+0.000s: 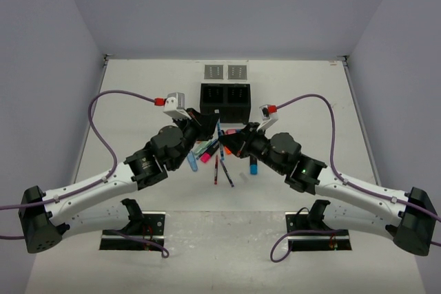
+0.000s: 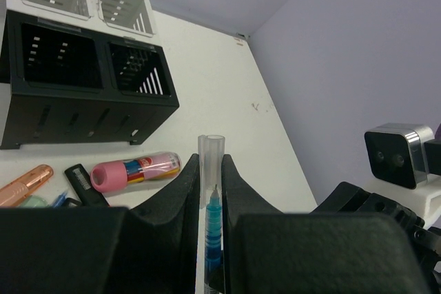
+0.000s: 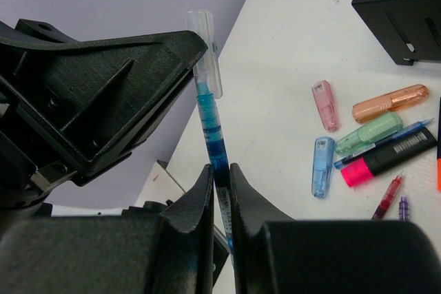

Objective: Sort the stationery into containers
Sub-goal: Close the pen cap on the pen.

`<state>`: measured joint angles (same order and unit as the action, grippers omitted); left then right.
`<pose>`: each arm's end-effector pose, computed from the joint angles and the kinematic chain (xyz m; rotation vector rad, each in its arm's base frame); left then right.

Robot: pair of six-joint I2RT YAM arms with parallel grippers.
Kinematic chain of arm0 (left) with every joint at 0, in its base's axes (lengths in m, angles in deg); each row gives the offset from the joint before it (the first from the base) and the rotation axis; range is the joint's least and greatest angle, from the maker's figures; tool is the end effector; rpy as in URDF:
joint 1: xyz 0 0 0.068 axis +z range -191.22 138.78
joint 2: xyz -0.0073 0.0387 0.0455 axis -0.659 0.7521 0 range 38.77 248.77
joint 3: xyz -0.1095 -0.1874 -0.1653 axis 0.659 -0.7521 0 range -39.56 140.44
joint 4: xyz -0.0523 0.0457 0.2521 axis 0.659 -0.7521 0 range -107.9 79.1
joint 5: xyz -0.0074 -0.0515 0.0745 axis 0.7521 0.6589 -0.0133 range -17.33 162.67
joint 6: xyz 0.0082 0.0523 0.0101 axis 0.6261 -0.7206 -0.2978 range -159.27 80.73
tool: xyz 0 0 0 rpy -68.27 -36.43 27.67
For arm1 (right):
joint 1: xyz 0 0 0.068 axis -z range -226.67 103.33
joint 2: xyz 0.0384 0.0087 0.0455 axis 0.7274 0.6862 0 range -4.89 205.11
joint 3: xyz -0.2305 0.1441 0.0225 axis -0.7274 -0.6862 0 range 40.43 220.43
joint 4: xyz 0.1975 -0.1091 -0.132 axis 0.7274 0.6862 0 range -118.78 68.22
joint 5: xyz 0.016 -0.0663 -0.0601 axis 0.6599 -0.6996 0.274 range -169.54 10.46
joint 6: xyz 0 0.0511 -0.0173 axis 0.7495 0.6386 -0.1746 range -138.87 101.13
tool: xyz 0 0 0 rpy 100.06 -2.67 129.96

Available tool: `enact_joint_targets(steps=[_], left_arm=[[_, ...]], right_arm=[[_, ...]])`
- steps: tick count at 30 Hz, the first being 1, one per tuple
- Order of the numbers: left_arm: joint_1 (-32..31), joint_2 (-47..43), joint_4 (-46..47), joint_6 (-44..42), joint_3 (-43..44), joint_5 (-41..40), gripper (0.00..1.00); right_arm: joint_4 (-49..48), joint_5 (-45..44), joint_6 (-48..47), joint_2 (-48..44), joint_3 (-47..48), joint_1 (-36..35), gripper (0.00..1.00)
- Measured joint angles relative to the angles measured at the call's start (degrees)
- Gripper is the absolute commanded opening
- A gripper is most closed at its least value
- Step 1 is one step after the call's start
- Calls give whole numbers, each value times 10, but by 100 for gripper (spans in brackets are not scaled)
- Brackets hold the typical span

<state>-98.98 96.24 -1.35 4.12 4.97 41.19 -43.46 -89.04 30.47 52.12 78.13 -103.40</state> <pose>0.1409 -0.1883 0.3336 -0.2276 1.6844 -0.9021 0.1344 0.1943 0.3017 0.0217 1.8124 1.2417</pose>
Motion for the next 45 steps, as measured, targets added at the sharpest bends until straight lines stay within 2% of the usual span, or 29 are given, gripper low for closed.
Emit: enact_joint_targets(steps=[21, 32, 41, 45], left_arm=[[0, -30, 37, -35, -21, 10, 6], [-1, -37, 35, -51, -24, 13, 27], [-5, -49, 27, -56, -31, 26, 28], [-5, -52, 27, -59, -31, 27, 46]], right_arm=[[-58, 18, -27, 11, -9, 0, 0], [-76, 11, -62, 20, -9, 1, 0], [-92, -21, -73, 23, -9, 14, 0], [-93, -24, -85, 23, -9, 13, 0]])
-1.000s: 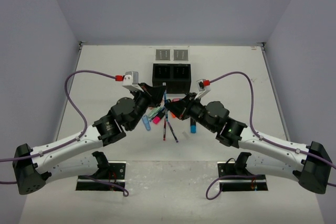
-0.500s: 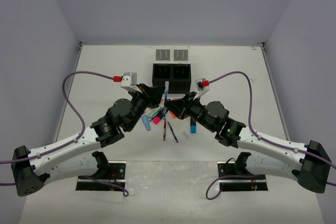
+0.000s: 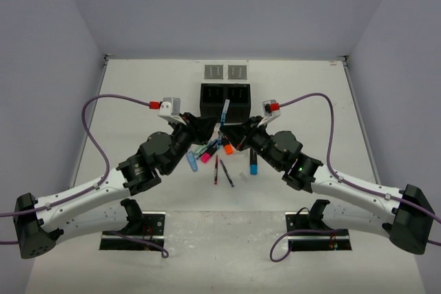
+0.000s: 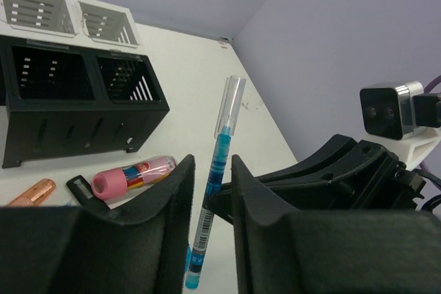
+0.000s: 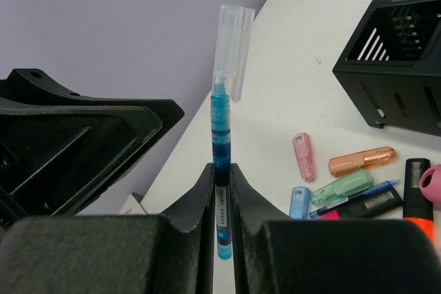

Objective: Sort the stationery into containers
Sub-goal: Close the pen cap on the pen.

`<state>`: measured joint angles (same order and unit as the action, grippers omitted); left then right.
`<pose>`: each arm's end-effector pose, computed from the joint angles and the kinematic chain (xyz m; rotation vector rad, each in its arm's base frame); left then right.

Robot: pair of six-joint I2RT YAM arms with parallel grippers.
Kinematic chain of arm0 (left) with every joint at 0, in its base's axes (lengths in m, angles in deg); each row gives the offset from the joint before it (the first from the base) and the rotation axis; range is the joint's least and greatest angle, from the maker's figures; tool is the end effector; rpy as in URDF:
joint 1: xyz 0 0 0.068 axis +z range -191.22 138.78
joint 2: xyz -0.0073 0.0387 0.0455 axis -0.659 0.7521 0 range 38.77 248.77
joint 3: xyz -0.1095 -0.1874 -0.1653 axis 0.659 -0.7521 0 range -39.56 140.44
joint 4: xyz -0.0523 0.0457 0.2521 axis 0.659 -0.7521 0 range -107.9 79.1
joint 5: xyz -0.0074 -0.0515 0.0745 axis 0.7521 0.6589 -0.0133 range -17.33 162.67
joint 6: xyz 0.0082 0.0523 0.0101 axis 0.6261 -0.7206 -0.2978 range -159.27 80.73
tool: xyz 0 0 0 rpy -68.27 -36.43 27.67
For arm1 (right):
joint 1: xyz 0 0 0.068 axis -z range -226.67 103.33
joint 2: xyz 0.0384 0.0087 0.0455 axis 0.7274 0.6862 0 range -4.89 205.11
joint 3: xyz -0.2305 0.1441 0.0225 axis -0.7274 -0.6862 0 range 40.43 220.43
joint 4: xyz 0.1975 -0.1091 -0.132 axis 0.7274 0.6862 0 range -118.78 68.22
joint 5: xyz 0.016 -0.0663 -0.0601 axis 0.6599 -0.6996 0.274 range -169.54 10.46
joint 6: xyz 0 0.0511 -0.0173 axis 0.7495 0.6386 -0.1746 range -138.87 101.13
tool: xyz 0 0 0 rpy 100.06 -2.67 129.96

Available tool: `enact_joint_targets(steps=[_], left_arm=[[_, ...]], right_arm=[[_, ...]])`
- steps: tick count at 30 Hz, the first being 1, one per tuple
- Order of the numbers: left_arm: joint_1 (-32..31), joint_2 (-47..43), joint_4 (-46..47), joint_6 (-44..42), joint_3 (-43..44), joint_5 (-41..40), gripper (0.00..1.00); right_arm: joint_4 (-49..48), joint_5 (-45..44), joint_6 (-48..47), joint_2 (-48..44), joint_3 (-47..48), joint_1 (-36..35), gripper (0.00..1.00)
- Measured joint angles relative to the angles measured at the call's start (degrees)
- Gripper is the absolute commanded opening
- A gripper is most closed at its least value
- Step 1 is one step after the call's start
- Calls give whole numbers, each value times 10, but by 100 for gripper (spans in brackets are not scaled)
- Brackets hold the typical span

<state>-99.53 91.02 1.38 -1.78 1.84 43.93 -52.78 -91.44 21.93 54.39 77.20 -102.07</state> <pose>0.1278 -0.1743 0.3377 -0.1222 1.6208 -0.9260 0.1441 0.1962 0.3049 -0.0348 1.6663 1.1508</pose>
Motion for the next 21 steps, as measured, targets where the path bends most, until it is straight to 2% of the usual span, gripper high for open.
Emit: enact_joint_targets(steps=[2, 5, 7, 10, 15, 21], left_arm=[[0, -1, 0, -6, 0, 1, 54], [0, -4, -1, -18, 0, 8, 69], [0, -10, -1, -36, 0, 19, 75], [0, -28, 1, -63, -1, 46, 74], [0, -54, 16, -107, -5, 96, 59], [0, -47, 31, -133, -23, 134, 59]], right_arm=[[-2, -1, -13, 0, 0, 0, 0], [-6, 0, -37, 0, 0, 0, 0], [-9, 4, -57, -1, 0, 0, 0], [-10, 18, -93, -7, 0, 0, 0], [-14, 53, -142, -25, 0, 0, 0], [-13, 87, -177, -34, 0, 0, 0]])
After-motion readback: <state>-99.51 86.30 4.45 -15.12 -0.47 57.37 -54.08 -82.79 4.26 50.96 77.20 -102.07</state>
